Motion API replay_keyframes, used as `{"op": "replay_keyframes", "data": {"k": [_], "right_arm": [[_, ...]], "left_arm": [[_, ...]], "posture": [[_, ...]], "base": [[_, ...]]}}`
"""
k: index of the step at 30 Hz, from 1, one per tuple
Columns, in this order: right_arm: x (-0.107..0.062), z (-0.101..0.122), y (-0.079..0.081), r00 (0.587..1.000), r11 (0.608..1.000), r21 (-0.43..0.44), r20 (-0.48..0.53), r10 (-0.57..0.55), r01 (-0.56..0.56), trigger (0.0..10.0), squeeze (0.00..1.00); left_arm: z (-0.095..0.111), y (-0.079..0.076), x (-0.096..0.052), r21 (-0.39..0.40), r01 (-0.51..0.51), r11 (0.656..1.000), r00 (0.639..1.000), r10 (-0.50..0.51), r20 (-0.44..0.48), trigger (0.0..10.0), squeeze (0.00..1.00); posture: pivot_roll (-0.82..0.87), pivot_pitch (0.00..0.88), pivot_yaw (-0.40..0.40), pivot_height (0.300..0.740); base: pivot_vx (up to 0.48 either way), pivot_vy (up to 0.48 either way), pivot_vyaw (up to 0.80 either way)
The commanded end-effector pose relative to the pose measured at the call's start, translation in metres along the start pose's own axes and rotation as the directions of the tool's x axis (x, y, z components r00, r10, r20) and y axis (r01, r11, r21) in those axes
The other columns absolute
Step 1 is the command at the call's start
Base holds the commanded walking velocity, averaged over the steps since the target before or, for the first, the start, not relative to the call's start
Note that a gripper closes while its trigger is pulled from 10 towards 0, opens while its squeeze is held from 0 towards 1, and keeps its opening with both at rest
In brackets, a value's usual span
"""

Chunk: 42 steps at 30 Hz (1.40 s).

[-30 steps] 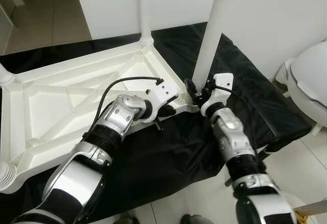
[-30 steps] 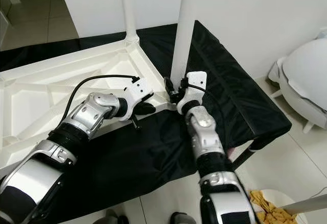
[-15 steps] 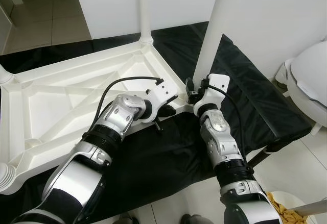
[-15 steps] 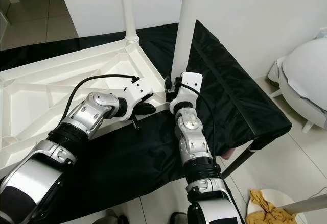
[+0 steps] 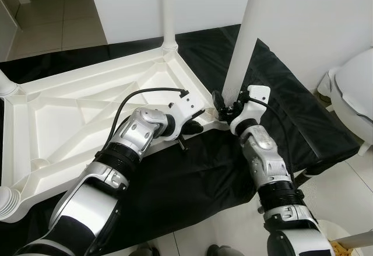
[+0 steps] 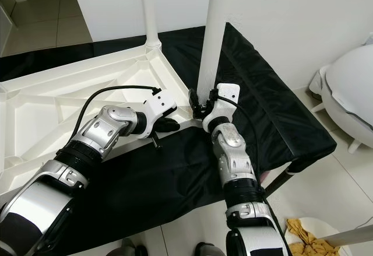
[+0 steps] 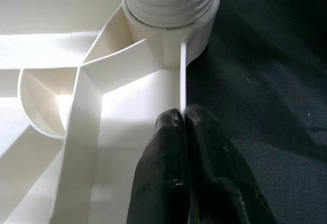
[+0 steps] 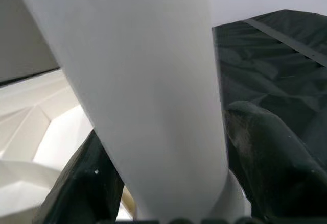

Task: Building children table

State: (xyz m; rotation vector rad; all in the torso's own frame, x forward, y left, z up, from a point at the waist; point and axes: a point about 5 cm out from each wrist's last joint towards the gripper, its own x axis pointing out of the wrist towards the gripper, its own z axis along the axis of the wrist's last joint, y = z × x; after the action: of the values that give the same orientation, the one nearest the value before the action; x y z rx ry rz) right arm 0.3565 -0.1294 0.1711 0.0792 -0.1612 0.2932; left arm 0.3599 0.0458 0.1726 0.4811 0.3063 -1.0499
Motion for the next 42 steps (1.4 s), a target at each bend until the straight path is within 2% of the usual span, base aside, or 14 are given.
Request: {"op": "replay_keyframes", "data": {"k": [1, 6, 15, 19, 28, 29, 30, 33, 34, 38, 42], "right_arm": [[-0.001, -0.007, -0.002, 0.998, 0.999, -0.016, -0.046, 0.043, -0.044, 10.0, 0.0], [-0.005, -0.018, -0.012, 0.982, 0.989, -0.028, -0.124, 0.142, -0.147, 10.0, 0.0], [-0.008, -0.028, -0.028, 0.953, 0.97, -0.081, -0.221, 0.207, -0.23, 10.0, 0.0], [-0.009, -0.032, -0.03, 0.929, 0.954, -0.079, -0.266, 0.258, -0.288, 10.0, 0.0], [-0.007, -0.036, -0.03, 0.91, 0.945, -0.04, -0.285, 0.302, -0.326, 10.0, 0.0], [-0.008, -0.038, -0.031, 0.912, 0.95, -0.028, -0.291, 0.29, -0.311, 6.0, 0.0], [-0.008, -0.039, -0.033, 0.913, 0.953, -0.02, -0.296, 0.282, -0.301, 2.7, 0.0], [-0.009, -0.041, -0.035, 0.916, 0.959, -0.007, -0.298, 0.27, -0.285, 2.7, 0.0], [-0.01, -0.042, -0.036, 0.916, 0.96, -0.005, -0.301, 0.265, -0.279, 0.0, 0.0], [-0.013, -0.046, -0.041, 0.929, 0.976, 0.004, -0.303, 0.211, -0.22, 0.0, 0.0], [-0.015, -0.051, -0.038, 0.94, 0.985, 0.023, -0.296, 0.171, -0.172, 0.0, 0.0]], "left_arm": [[-0.004, 0.001, -0.002, -0.011, -0.007, 1.0, 1.0, 0.007, -0.014, 10.0, 0.0], [-0.004, 0.001, -0.003, -0.006, -0.007, 1.0, 1.0, 0.007, -0.015, 10.0, 0.0], [-0.003, 0.002, -0.003, -0.003, -0.008, 1.0, 1.0, 0.008, -0.016, 10.0, 0.0], [-0.002, 0.002, -0.003, 0.001, -0.009, 1.0, 1.0, 0.009, -0.015, 10.0, 0.0], [0.0, 0.001, -0.003, 0.008, -0.003, 1.0, 1.0, 0.004, -0.012, 10.0, 0.0], [0.0, 0.001, -0.003, 0.01, -0.001, 1.0, 1.0, 0.001, -0.012, 10.0, 0.0], [0.0, 0.001, -0.003, 0.011, 0.0, 1.0, 1.0, 0.0, -0.012, 10.0, 0.0], [0.0, 0.0, -0.003, 0.014, 0.004, 1.0, 1.0, -0.004, -0.011, 10.0, 0.0], [0.0, 0.0, -0.003, 0.017, 0.006, 1.0, 1.0, -0.006, -0.012, 10.0, 0.0], [0.0, -0.001, -0.003, 0.021, 0.011, 1.0, 1.0, -0.011, -0.015, 10.0, 0.0], [0.0, 0.0, -0.003, 0.024, 0.01, 1.0, 1.0, -0.009, -0.016, 10.0, 0.0]], "posture": [[-0.05, 0.138, 0.067, 0.74], [-0.05, 0.137, 0.067, 0.74], [-0.04, 0.13, 0.068, 0.74], [-0.04, 0.13, 0.066, 0.74], [-0.04, 0.126, 0.067, 0.74], [-0.04, 0.126, 0.067, 0.74], [-0.04, 0.126, 0.067, 0.74], [-0.04, 0.126, 0.065, 0.74], [-0.04, 0.126, 0.064, 0.74], [-0.04, 0.127, 0.061, 0.74], [-0.05, 0.128, 0.059, 0.74]], "base": [[0.0, 0.0, 0.0], [0.0, 0.0, 0.0], [0.0, 0.0, 0.0], [0.0, 0.0, 0.0], [0.0, 0.0, 0.0], [0.0, 0.0, 0.0], [0.0, 0.0, 0.0], [0.0, 0.0, 0.0], [0.0, 0.0, 0.0], [0.0, 0.0, 0.0], [0.0, 0.0, 0.0]]}}
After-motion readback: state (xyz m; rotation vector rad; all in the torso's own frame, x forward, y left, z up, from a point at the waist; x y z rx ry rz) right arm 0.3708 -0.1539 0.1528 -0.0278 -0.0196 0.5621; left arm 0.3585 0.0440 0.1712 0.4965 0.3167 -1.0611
